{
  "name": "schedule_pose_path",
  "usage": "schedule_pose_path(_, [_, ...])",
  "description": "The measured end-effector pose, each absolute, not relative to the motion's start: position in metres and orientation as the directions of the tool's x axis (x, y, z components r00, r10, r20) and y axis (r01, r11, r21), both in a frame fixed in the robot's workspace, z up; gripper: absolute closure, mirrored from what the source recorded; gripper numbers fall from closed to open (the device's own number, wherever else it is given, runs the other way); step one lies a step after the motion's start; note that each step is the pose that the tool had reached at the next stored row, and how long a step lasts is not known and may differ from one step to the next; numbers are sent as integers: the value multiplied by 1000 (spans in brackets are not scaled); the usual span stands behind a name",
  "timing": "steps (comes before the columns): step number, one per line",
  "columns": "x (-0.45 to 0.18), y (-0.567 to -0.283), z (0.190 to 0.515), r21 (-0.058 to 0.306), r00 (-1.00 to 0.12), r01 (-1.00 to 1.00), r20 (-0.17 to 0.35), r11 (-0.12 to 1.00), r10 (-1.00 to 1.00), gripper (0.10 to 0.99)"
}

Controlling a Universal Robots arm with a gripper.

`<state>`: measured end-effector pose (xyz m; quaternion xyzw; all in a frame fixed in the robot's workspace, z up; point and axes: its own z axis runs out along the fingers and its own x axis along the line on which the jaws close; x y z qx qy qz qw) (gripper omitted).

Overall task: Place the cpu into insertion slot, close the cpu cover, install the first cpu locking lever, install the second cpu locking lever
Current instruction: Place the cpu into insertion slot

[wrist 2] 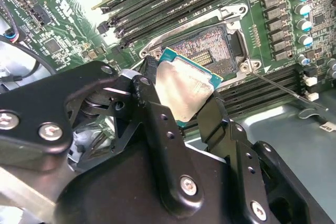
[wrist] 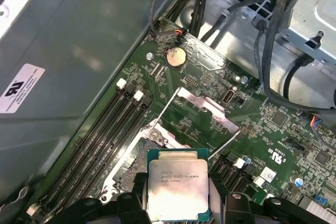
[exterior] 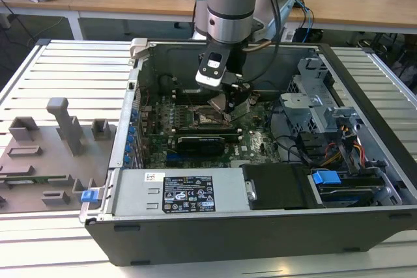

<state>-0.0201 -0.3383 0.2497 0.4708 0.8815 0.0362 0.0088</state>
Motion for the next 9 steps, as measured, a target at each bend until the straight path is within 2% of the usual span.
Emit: schedule_pose_path(9, [-20,-338,250,72,-464,884,18,462,886,541])
